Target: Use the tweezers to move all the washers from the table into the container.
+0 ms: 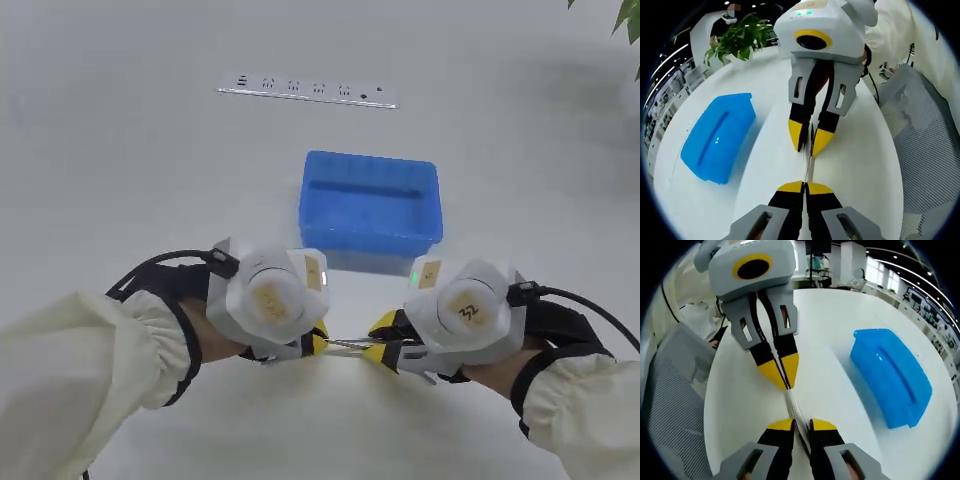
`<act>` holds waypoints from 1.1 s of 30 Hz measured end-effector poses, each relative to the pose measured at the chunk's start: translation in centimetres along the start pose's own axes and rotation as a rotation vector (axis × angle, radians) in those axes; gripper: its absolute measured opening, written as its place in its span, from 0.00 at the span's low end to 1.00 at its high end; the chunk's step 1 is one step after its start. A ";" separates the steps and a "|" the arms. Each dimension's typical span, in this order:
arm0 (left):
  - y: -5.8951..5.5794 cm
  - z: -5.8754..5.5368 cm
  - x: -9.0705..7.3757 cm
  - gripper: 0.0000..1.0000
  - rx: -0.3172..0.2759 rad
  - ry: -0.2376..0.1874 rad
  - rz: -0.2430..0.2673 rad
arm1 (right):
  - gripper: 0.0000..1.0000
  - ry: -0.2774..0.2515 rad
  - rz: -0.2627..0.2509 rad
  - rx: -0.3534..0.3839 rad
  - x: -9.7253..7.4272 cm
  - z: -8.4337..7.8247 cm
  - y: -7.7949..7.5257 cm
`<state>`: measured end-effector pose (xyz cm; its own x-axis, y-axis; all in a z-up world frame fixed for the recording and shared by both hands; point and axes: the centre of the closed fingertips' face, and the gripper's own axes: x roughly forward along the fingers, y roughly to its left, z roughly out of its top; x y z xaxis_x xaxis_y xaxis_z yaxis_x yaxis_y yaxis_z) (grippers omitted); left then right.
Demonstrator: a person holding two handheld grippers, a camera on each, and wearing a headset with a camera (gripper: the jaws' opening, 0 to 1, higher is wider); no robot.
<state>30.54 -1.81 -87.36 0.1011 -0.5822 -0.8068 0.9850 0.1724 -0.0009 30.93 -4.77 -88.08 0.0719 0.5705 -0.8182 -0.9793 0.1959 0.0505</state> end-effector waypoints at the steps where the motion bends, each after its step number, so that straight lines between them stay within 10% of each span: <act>1: 0.0 -0.1 0.1 0.00 0.014 0.005 -0.003 | 0.08 0.001 -0.001 -0.001 0.0 0.0 0.0; 9: 0.0 -0.5 0.4 0.00 0.031 0.033 -0.015 | 0.09 -0.004 -0.031 -0.001 -0.1 0.0 0.2; 23: -0.2 -0.5 0.3 0.10 0.025 0.052 0.007 | 0.23 -0.287 -0.236 0.296 -8.0 4.0 -0.7; 27: -0.1 -0.3 -0.4 0.26 -0.139 0.048 0.037 | 0.30 -0.355 -0.319 0.365 -10.6 4.4 -1.0; 33: 0.0 1.6 -2.9 0.51 -0.337 -0.074 0.112 | 0.43 -0.422 -0.422 0.444 -13.7 3.6 -0.9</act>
<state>30.48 -1.36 -84.03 0.2278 -0.5990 -0.7677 0.8670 0.4836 -0.1201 31.51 -9.92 -74.85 0.5797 0.6157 -0.5338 -0.6901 0.7193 0.0802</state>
